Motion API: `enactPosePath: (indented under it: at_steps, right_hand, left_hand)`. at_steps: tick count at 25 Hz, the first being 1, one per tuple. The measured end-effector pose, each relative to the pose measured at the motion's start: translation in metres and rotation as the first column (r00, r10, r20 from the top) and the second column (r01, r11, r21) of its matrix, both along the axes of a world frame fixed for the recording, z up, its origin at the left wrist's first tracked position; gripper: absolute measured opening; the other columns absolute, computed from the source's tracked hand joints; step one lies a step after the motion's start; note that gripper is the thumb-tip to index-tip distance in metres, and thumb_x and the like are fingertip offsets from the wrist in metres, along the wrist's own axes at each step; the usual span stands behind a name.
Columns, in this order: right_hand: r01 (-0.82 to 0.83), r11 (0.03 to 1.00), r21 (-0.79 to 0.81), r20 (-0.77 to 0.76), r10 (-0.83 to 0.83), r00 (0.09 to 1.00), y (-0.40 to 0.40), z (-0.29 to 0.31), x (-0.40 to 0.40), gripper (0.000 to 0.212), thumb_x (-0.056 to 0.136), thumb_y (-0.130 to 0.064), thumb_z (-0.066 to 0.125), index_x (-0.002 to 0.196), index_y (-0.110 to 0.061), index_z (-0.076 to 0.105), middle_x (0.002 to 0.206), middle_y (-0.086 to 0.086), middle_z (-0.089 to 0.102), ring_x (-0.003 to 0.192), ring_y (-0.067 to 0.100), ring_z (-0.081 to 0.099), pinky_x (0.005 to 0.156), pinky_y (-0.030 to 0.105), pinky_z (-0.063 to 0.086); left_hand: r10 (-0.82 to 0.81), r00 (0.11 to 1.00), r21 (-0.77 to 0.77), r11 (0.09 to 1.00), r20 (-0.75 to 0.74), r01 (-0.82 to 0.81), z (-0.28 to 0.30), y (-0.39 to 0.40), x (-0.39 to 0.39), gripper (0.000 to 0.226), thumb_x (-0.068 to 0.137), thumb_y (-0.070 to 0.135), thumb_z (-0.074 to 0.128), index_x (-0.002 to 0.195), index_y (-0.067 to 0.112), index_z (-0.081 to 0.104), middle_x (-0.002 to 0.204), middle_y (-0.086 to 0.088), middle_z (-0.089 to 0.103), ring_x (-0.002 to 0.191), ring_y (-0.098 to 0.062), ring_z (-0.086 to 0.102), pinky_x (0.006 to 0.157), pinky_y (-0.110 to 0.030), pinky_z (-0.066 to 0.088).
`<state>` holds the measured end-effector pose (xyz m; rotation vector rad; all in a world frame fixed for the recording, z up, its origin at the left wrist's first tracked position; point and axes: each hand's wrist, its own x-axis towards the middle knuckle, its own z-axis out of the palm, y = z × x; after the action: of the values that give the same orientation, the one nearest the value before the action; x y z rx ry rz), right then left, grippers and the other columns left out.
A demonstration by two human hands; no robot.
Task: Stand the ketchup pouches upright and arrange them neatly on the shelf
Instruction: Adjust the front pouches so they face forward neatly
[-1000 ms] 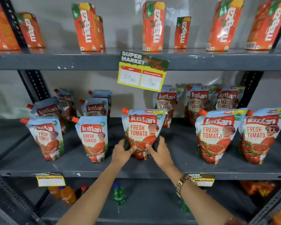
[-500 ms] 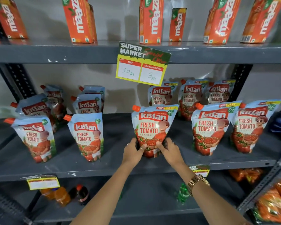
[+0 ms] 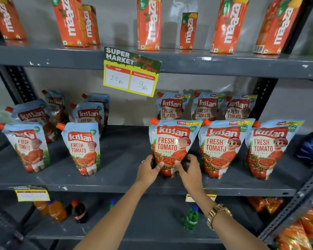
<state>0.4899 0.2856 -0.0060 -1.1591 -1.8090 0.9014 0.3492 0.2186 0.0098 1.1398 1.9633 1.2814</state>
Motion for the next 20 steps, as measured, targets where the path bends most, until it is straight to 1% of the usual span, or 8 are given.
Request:
enactPosePath:
  at_steps: [2,4,7,10,13,15,17,20]
  right_hand:
    - [0.081,0.985,0.151,-0.055,-0.073,0.996,-0.01,0.003,-0.002,0.045,0.086,-0.031,0.06,0.12,-0.006,0.045,0.116,0.009,0.053,0.105,0.021,0.051,0.085,0.031,0.044]
    - [0.062,0.955,0.289,-0.054,-0.049,0.997,-0.019,0.008,-0.007,0.035,0.087,-0.03,0.053,0.111,-0.005,0.049,0.108,0.011,0.054,0.095,0.023,0.053,0.075,0.027,0.041]
    - [-0.022,0.919,0.395,-0.033,0.038,0.999,-0.028,0.011,-0.022,0.03,0.087,-0.033,0.042,0.099,-0.008,0.052,0.096,0.01,0.059,0.08,0.018,0.056,0.062,0.027,0.041]
    - [-0.091,0.893,0.441,0.018,0.093,0.996,-0.035,0.009,-0.042,0.021,0.086,-0.027,0.043,0.095,-0.01,0.052,0.086,0.011,0.063,0.072,0.018,0.056,0.057,0.027,0.042]
    - [-0.118,0.898,0.425,0.054,0.105,0.993,-0.041,0.005,-0.07,0.011,0.086,-0.013,0.051,0.096,-0.007,0.054,0.084,0.009,0.062,0.074,0.013,0.053,0.063,0.026,0.042]
    - [-0.156,0.923,0.352,0.05,0.148,0.988,-0.046,0.001,-0.09,0.014,0.086,-0.009,0.053,0.1,-0.008,0.053,0.086,0.003,0.057,0.077,0.012,0.052,0.068,0.023,0.043]
    - [-0.205,0.946,0.25,0.042,0.201,0.979,-0.054,-0.003,-0.114,0.017,0.086,-0.007,0.054,0.103,-0.008,0.052,0.089,0.0,0.054,0.079,0.011,0.052,0.072,0.02,0.042]
    - [-0.264,0.96,0.096,0.072,0.258,0.963,-0.07,-0.006,-0.152,0.023,0.087,-0.011,0.056,0.109,-0.009,0.053,0.088,-0.004,0.053,0.09,0.016,0.058,0.08,0.029,0.048]
  left_hand:
    - [0.035,0.999,0.021,0.999,0.029,-0.036,0.0,-0.004,-0.001,0.045,0.087,0.028,0.062,0.127,0.01,0.049,0.132,-0.007,0.056,0.124,-0.023,0.052,0.097,-0.031,0.043]
    - [0.154,0.988,0.051,0.987,0.012,-0.154,0.001,-0.011,-0.008,0.047,0.087,0.028,0.062,0.129,0.01,0.049,0.131,-0.007,0.056,0.123,-0.023,0.052,0.096,-0.031,0.042]
    - [0.331,0.944,0.131,0.935,0.009,-0.329,0.005,-0.024,-0.034,0.033,0.088,0.023,0.06,0.117,0.006,0.058,0.112,-0.012,0.065,0.106,-0.025,0.06,0.086,-0.028,0.045]
    - [0.428,0.903,0.194,0.884,0.029,-0.425,0.009,-0.04,-0.067,0.024,0.089,0.018,0.059,0.106,0.002,0.062,0.093,-0.008,0.064,0.095,-0.027,0.063,0.084,-0.035,0.05]
    - [0.507,0.862,0.228,0.84,-0.001,-0.493,0.011,-0.059,-0.101,0.019,0.09,0.015,0.057,0.1,0.0,0.063,0.09,-0.012,0.066,0.086,-0.024,0.06,0.075,-0.03,0.044]
    - [0.53,0.847,0.253,0.827,-0.049,-0.503,0.012,-0.071,-0.118,0.019,0.09,0.018,0.056,0.093,0.002,0.065,0.087,-0.015,0.069,0.082,-0.028,0.062,0.07,-0.03,0.043]
    - [0.548,0.824,0.244,0.826,-0.141,-0.508,0.012,-0.083,-0.133,0.023,0.089,0.025,0.057,0.082,0.005,0.064,0.074,-0.012,0.066,0.074,-0.03,0.061,0.063,-0.031,0.042]
    - [0.603,0.789,0.251,0.788,-0.122,-0.563,0.014,-0.097,-0.156,0.029,0.079,0.034,0.069,0.071,0.012,0.052,0.065,-0.004,0.057,0.072,-0.031,0.059,0.059,-0.035,0.044]
